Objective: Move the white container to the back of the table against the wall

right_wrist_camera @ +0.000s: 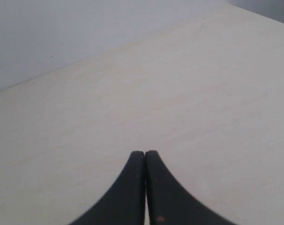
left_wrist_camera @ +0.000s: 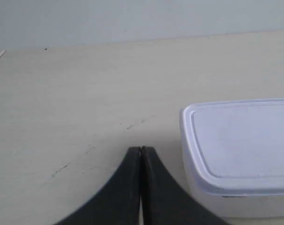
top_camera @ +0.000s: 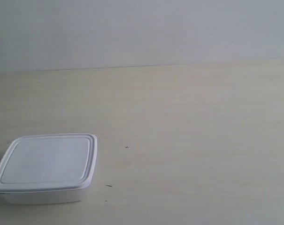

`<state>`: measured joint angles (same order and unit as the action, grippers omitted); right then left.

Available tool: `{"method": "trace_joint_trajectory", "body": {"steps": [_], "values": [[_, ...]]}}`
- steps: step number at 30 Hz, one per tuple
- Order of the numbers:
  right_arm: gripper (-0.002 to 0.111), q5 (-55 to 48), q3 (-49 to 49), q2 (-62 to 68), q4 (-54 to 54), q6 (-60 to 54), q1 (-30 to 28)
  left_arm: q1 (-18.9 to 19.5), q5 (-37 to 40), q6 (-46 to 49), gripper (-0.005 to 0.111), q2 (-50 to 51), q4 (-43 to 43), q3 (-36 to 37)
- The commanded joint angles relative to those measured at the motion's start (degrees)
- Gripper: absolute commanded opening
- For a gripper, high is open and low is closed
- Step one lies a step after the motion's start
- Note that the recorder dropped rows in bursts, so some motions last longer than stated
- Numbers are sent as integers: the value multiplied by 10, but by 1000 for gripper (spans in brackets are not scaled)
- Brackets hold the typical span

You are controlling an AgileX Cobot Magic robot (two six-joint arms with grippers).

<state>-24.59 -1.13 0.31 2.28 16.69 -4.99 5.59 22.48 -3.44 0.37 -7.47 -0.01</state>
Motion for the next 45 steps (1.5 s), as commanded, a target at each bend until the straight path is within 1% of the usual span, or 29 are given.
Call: {"method": "trace_joint_trajectory", "body": {"steps": [1,5,7,8,12,14,16,18,20,21,22,23,24,25,26,27,28,31,34,35,37,40,42,45], "values": [[0,3,2,-3,1,-2,-3,1,-7,0,0,-4,4,0],[0,3,2,-3,1,-2,-3,1,-7,5,0,-4,-1,0],[0,3,2,-3,1,-2,-3,1,-7,44,0,-4,-41,0],[0,3,2,-3,1,-2,-3,1,-7,49,0,-4,-43,0],[0,26,2,-3,6,-2,-3,1,-7,50,0,-4,-48,0],[0,54,2,-3,5,4,-3,1,-24,50,0,-4,-76,0],[0,114,2,-3,-10,22,-3,1,-103,50,0,-4,-114,0],[0,176,2,-3,-14,38,-3,1,-171,50,0,-4,-128,0],[0,249,2,-3,-26,61,-3,1,-221,50,0,-4,-128,0],[0,296,2,-3,-49,78,-3,1,-248,47,0,-4,-128,0],[0,314,2,-3,-60,88,-3,1,-261,43,0,-4,-128,0],[0,334,2,-3,-68,97,-3,1,-276,5,0,-4,-124,0],[0,337,2,-3,-68,97,-3,1,-295,-60,0,-4,-114,0],[0,337,2,-3,-69,102,-3,1,-341,-207,0,-4,-108,0],[0,337,2,-3,-69,108,-3,1,-367,-277,0,-4,-108,0],[0,338,2,-3,-69,124,-3,1,-412,-378,0,-4,-120,0],[0,342,2,-3,-69,137,-3,1,-436,-424,0,-4,-121,0],[0,352,2,-3,-70,153,-3,1,-479,-430,0,-4,-113,0],[0,343,2,-3,-70,207,-3,1,-541,-464,0,-4,-122,0],[0,342,2,-3,-62,209,-3,1,-544,-464,0,-4,-122,0],[0,343,2,-3,-9,213,9,1,-545,-475,0,-4,-120,0],[0,362,1,-3,78,274,37,1,-546,-508,0,-4,-120,0],[0,387,-4,-3,161,339,56,1,-547,-529,0,-4,-123,0],[0,396,-36,1,315,460,71,1,-522,-549,0,20,-185,-16]]}}
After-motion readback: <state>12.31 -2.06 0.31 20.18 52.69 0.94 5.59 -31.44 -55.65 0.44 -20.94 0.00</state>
